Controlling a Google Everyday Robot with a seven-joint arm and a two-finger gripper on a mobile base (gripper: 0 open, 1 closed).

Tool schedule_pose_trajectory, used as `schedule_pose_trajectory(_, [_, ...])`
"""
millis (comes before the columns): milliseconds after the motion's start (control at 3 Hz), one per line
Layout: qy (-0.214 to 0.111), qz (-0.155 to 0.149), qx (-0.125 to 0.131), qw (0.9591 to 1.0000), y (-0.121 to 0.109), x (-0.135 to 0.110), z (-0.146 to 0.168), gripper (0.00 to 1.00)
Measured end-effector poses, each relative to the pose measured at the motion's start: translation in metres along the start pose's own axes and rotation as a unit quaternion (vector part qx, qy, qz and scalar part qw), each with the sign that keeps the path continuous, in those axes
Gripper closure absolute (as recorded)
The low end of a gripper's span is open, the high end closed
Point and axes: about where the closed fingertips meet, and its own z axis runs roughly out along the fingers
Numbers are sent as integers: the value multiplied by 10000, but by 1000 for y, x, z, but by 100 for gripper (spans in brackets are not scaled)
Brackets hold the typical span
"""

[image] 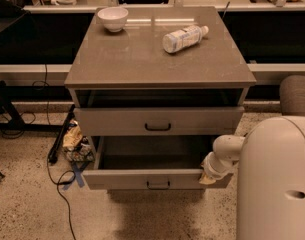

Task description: Open middle drawer

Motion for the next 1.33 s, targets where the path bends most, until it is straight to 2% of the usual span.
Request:
schedule_pose_trajectory(667, [1, -1, -2, 10000, 0, 0, 0, 10])
schedule_pose_trajectory(1000, [117, -95, -258, 9996, 6, -7, 7, 0])
schedule_pose_trajectory(1333, [224, -223, -521, 9981, 23, -15, 12, 0])
